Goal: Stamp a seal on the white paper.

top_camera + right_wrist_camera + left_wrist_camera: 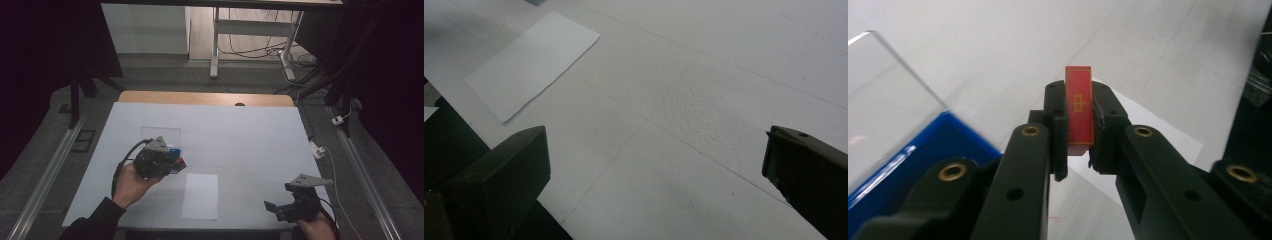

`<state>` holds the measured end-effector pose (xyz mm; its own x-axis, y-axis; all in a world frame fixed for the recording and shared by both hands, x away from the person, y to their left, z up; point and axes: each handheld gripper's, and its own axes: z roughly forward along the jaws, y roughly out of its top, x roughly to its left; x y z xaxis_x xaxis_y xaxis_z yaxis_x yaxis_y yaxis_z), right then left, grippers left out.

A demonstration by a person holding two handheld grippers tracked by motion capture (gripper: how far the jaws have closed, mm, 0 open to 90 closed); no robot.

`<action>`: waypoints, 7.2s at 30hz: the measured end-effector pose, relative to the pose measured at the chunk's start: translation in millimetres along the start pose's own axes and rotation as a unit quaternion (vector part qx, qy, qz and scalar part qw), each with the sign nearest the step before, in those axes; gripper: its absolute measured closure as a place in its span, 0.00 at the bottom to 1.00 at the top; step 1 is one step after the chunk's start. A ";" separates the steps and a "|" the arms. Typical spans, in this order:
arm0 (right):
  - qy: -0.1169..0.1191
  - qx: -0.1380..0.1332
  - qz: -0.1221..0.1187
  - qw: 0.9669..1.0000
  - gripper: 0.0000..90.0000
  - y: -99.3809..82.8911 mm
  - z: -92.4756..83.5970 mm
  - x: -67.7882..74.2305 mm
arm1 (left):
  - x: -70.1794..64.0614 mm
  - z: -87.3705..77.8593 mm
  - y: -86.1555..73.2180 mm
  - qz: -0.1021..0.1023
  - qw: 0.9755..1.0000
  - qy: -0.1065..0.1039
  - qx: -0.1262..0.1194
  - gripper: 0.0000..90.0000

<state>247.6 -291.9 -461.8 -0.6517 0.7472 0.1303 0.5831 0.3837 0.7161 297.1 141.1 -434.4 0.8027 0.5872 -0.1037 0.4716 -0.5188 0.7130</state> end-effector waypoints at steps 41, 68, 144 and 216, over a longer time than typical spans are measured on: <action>0.000 0.004 0.000 1.000 0.00 0.2 0.8 0.0 | -39.4 80.7 -3.5 0.071 0.993 -0.039 0.090 0.89; 0.000 0.006 -0.002 1.000 0.00 0.4 1.0 0.7 | -28.7 98.4 -19.2 0.054 0.993 -0.076 0.076 0.89; -0.001 0.003 -0.002 1.000 0.00 -0.5 0.2 0.3 | -22.0 62.0 -8.6 0.035 0.998 -0.051 0.028 0.88; -0.003 0.003 -0.003 1.000 0.00 -0.5 -0.1 0.6 | 26.9 18.3 -20.2 -0.019 0.999 0.032 0.007 0.88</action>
<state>246.8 -291.7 -462.0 -0.6522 0.7482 0.1218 0.5819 0.3911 0.7130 315.8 156.1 -464.3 0.7593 0.6451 -0.0852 0.5067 -0.5041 0.6993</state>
